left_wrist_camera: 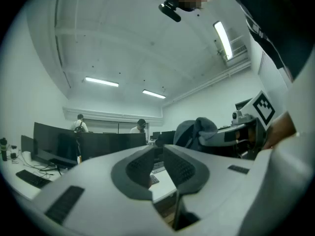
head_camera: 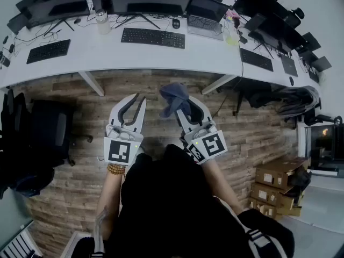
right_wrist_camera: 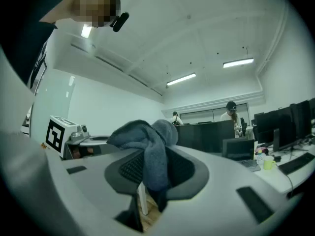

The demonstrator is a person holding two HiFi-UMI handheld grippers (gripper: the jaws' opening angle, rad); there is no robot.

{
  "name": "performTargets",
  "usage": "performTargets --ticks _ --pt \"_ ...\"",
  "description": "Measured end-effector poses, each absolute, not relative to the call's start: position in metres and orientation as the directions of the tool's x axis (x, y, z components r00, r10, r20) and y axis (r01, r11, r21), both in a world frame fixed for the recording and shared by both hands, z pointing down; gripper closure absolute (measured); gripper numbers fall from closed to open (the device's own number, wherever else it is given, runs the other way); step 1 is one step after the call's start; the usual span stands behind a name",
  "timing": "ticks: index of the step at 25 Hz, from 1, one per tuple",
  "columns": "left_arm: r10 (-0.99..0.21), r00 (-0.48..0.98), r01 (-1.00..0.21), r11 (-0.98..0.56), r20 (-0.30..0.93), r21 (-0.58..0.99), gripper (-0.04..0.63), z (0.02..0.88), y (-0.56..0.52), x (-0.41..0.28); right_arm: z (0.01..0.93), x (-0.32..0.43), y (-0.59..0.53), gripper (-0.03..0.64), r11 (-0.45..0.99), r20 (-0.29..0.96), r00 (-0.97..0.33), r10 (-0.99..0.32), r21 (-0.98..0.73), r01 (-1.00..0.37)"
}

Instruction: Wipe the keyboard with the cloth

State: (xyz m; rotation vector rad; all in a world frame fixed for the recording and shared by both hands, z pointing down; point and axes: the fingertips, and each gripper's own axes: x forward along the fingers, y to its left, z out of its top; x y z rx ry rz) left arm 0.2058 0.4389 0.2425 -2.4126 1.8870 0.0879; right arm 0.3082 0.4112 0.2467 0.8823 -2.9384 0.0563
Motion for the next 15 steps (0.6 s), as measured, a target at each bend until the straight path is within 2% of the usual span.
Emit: performTargets --ticks 6,15 --pt "-0.966 0.244 -0.970 -0.245 -0.080 0.003 0.529 0.265 0.416 0.181 0.253 0.303 0.379 0.511 0.805 0.052 -0.817 -0.575 -0.144 -0.576" --pt "-0.969 0.245 -0.969 -0.245 0.008 -0.024 0.529 0.299 0.312 0.156 0.276 0.329 0.236 0.511 0.744 0.024 -0.759 -0.650 -0.185 -0.643"
